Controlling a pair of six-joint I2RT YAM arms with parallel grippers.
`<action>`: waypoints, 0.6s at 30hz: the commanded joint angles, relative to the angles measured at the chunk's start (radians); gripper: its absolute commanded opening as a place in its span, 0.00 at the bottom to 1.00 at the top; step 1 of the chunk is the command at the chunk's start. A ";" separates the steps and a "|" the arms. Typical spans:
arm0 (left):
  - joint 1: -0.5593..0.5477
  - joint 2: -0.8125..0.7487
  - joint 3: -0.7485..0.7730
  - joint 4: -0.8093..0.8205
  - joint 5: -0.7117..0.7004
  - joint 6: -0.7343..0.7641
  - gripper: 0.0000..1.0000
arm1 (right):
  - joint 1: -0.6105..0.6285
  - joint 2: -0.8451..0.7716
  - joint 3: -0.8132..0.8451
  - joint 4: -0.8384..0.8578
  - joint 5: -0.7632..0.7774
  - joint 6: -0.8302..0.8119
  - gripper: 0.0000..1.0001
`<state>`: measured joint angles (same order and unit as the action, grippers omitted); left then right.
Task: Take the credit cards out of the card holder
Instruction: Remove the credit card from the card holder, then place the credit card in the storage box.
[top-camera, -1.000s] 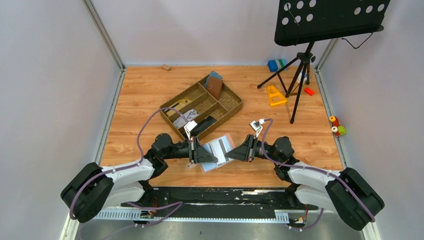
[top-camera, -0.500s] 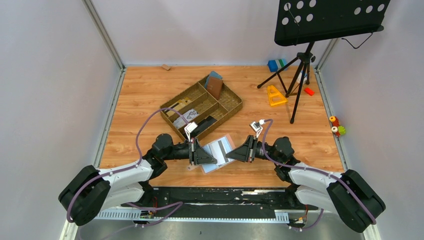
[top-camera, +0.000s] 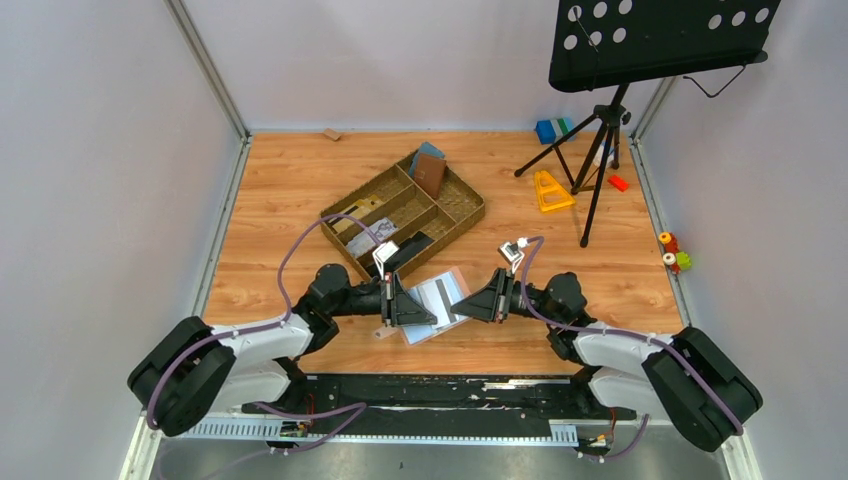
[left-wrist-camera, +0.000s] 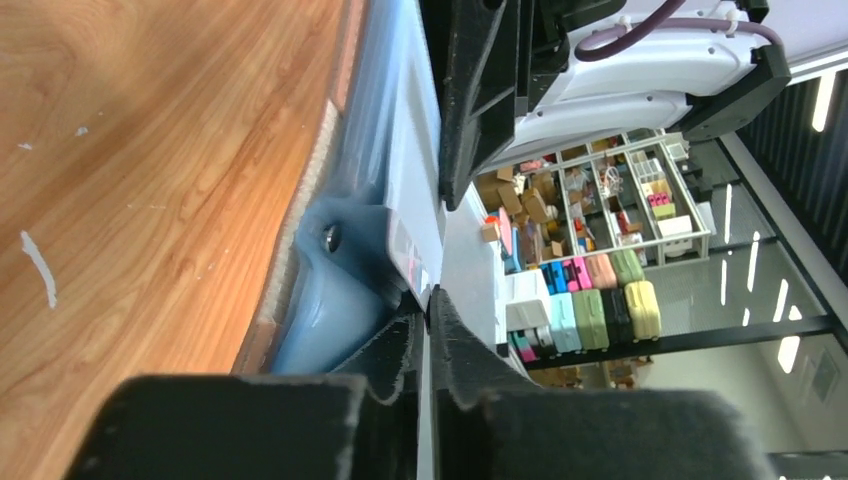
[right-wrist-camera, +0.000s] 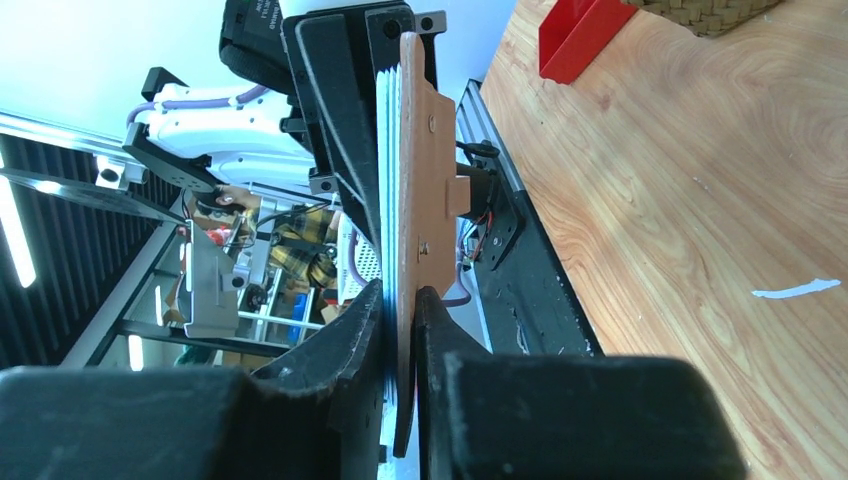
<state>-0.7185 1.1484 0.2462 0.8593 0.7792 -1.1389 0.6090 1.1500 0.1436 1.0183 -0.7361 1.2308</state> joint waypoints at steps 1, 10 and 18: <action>-0.001 0.033 0.025 0.102 0.004 -0.022 0.00 | -0.001 0.002 -0.008 0.119 -0.001 0.024 0.00; 0.049 -0.012 -0.010 0.000 0.019 0.017 0.00 | -0.124 -0.167 -0.062 -0.165 0.071 -0.064 0.00; 0.070 -0.164 0.160 -0.749 -0.184 0.380 0.00 | -0.186 -0.489 0.013 -0.799 0.254 -0.280 0.00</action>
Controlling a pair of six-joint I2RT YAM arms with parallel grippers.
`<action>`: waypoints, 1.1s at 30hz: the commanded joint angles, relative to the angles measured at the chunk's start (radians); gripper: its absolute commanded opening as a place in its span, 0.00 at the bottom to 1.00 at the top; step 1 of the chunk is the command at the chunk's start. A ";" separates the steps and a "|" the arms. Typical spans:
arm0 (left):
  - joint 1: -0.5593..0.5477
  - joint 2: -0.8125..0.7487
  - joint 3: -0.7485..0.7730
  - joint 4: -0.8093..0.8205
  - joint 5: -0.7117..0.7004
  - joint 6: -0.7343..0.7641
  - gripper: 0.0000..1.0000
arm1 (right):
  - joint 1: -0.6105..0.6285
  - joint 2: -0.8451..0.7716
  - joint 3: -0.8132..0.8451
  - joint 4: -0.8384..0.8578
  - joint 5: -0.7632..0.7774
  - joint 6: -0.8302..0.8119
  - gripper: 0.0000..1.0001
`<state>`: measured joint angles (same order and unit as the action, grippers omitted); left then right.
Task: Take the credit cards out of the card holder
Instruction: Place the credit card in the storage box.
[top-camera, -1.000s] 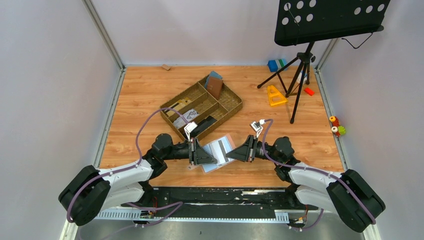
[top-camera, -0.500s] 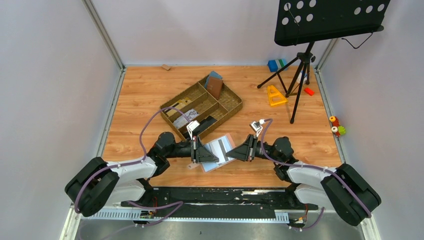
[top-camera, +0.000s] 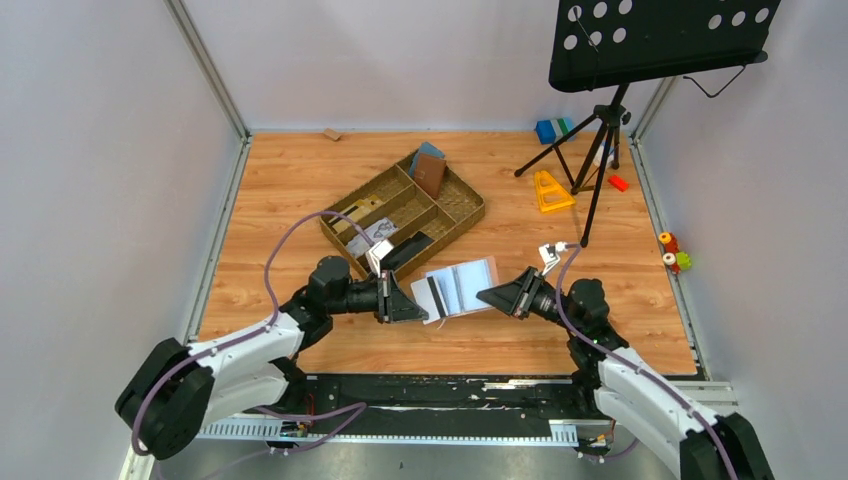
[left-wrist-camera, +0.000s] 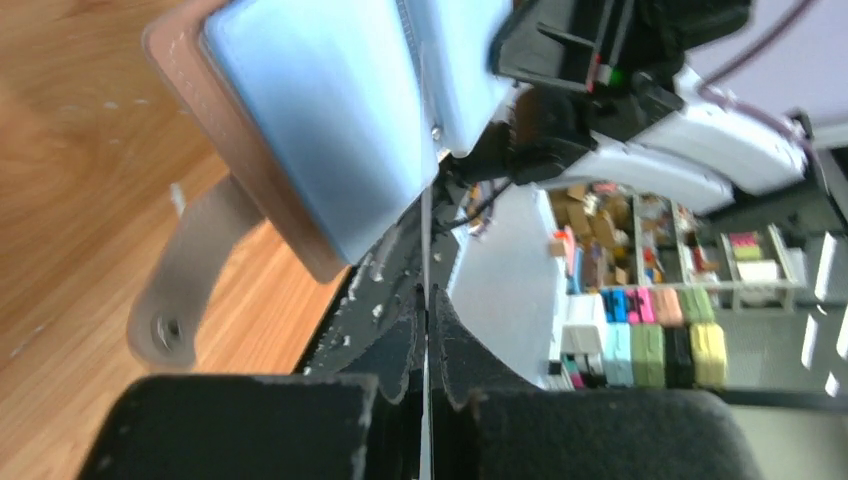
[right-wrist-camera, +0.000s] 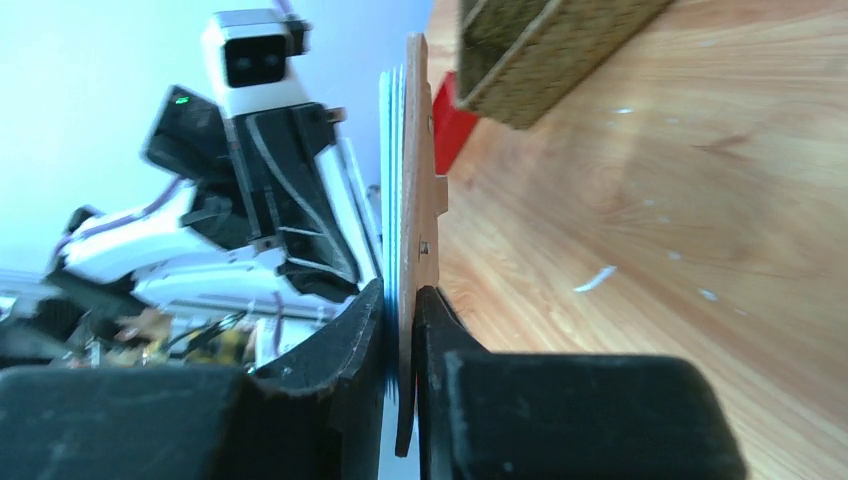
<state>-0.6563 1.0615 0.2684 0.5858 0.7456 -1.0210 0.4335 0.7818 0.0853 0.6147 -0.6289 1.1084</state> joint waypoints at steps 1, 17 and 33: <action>0.009 -0.096 0.191 -0.625 -0.229 0.331 0.00 | -0.011 -0.156 0.087 -0.476 0.188 -0.191 0.00; -0.033 0.301 1.009 -1.529 -1.356 0.886 0.00 | -0.010 -0.348 0.311 -0.965 0.385 -0.480 0.00; -0.040 0.726 1.270 -1.479 -1.418 1.389 0.00 | -0.012 -0.256 0.346 -0.889 0.331 -0.502 0.00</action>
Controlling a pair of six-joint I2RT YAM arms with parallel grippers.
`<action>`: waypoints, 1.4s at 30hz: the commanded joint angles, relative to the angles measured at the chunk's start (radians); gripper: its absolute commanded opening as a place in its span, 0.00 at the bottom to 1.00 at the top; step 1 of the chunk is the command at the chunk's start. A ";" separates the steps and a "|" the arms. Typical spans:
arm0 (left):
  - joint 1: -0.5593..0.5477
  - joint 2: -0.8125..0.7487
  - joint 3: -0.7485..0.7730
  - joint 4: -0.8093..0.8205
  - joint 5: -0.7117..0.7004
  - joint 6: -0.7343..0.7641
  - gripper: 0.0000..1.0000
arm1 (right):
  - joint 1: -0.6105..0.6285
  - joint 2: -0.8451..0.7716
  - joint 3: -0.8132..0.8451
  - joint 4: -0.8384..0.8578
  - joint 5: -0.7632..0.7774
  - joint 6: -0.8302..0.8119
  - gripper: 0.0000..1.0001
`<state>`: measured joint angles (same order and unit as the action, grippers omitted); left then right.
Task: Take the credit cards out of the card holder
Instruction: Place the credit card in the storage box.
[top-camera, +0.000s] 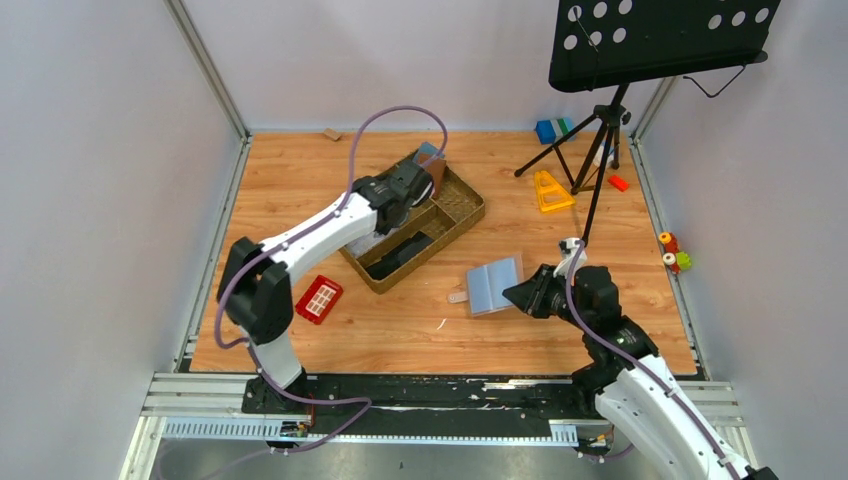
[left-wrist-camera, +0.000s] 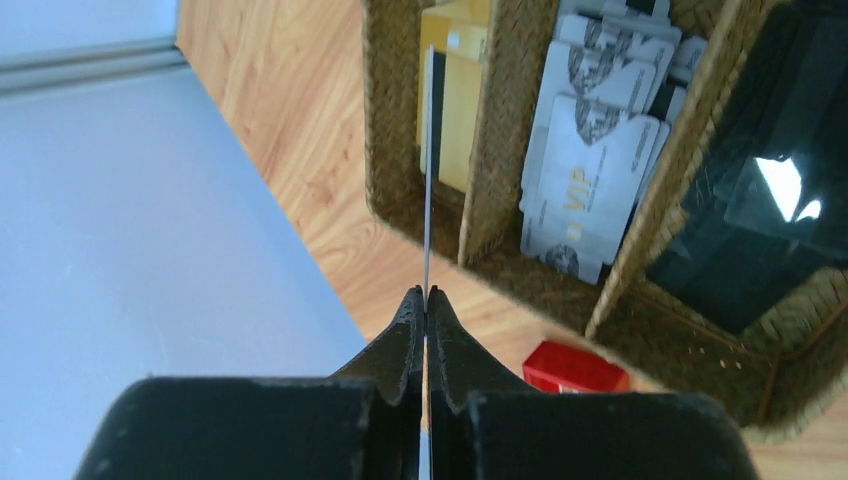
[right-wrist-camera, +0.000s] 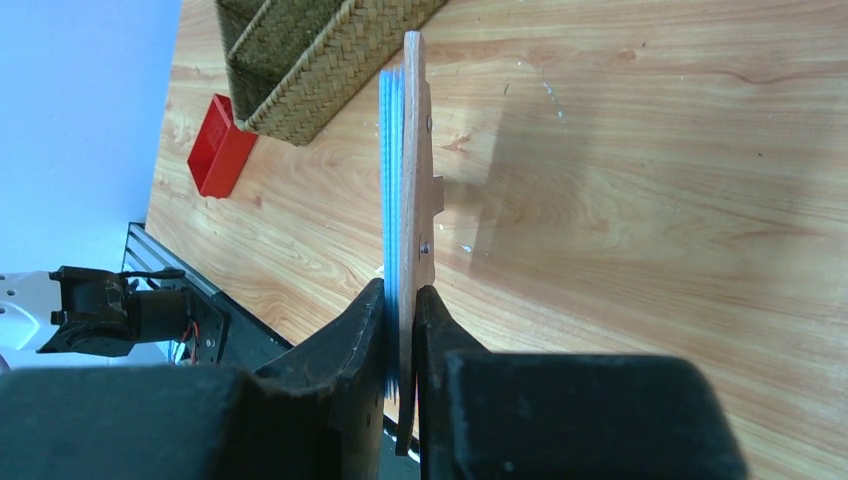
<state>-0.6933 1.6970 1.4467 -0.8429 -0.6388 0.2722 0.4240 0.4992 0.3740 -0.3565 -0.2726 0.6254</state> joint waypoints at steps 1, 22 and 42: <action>-0.003 0.113 0.106 -0.050 -0.044 0.107 0.00 | -0.003 0.036 0.064 0.083 -0.026 -0.026 0.00; 0.040 0.273 0.059 0.010 -0.056 0.113 0.17 | -0.004 0.039 0.082 0.064 -0.015 -0.043 0.00; 0.025 0.025 0.075 -0.091 0.235 -0.121 0.39 | -0.004 0.084 0.075 0.136 -0.099 -0.001 0.00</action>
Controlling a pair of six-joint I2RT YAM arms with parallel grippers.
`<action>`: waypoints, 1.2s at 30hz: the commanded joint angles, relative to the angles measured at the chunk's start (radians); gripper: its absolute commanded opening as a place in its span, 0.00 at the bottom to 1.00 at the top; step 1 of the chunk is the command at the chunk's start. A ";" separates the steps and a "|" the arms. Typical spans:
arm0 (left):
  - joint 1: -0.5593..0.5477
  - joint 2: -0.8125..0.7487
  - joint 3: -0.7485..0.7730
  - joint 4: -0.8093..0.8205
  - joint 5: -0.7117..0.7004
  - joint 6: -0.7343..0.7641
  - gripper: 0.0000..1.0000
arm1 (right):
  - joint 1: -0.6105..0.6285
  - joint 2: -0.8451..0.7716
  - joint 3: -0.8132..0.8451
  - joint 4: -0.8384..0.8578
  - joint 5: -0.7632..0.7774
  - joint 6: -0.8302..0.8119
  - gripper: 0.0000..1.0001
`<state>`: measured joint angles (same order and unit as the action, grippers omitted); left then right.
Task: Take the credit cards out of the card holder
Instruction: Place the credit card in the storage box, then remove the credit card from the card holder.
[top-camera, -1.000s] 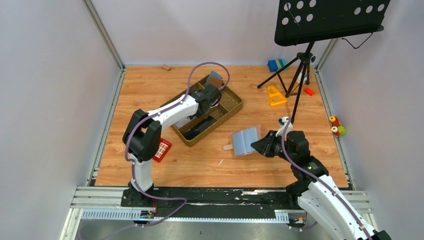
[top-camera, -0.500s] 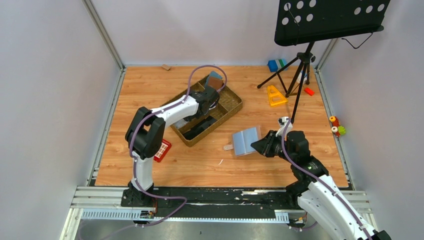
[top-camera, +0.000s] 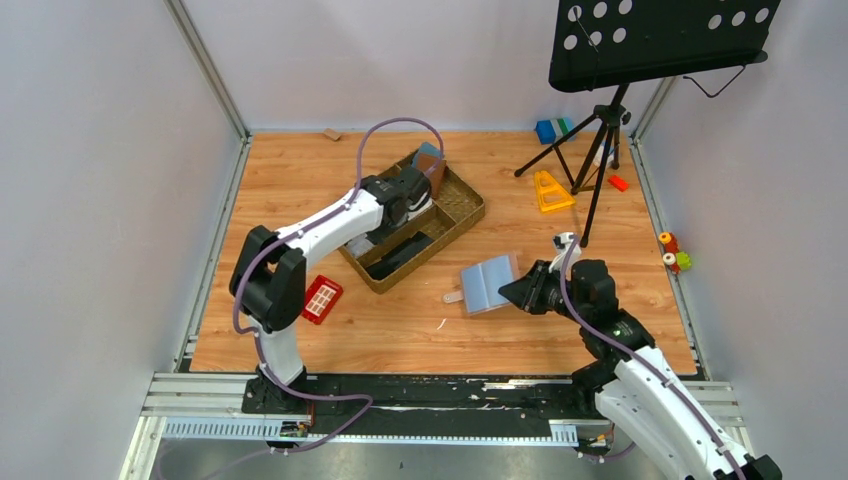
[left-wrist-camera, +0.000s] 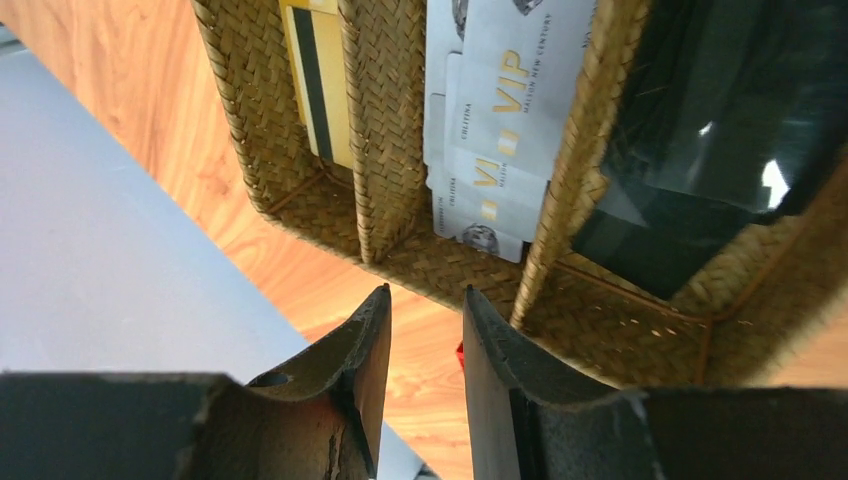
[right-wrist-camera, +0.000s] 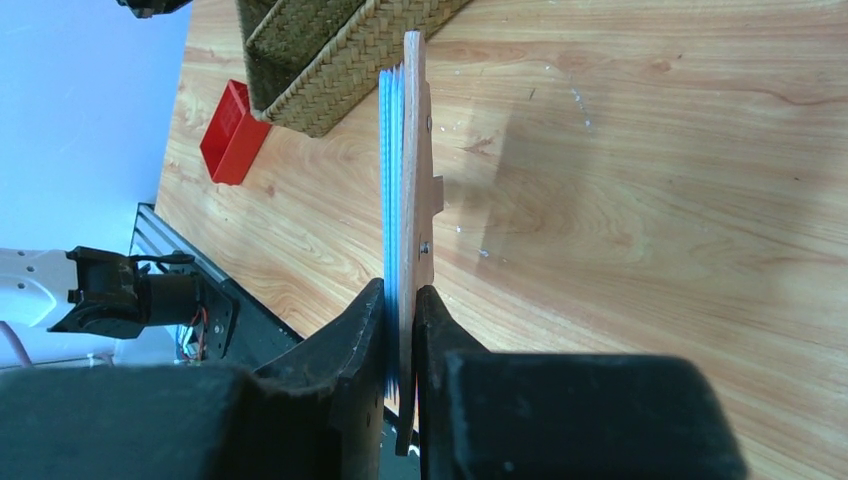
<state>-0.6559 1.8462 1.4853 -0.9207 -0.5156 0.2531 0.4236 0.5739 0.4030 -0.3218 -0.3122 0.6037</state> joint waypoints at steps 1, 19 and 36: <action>-0.024 -0.168 0.004 0.019 0.120 -0.124 0.40 | -0.004 0.011 0.045 0.118 -0.072 0.024 0.00; -0.034 -1.147 -0.908 0.770 0.747 -0.802 1.00 | -0.016 0.131 -0.146 0.809 -0.357 0.467 0.00; -0.075 -1.136 -1.269 1.602 0.980 -1.322 1.00 | -0.016 0.100 -0.192 0.926 -0.383 0.610 0.00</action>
<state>-0.7170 0.6613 0.2234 0.5152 0.4606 -0.9836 0.4107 0.6685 0.2077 0.4934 -0.6682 1.1683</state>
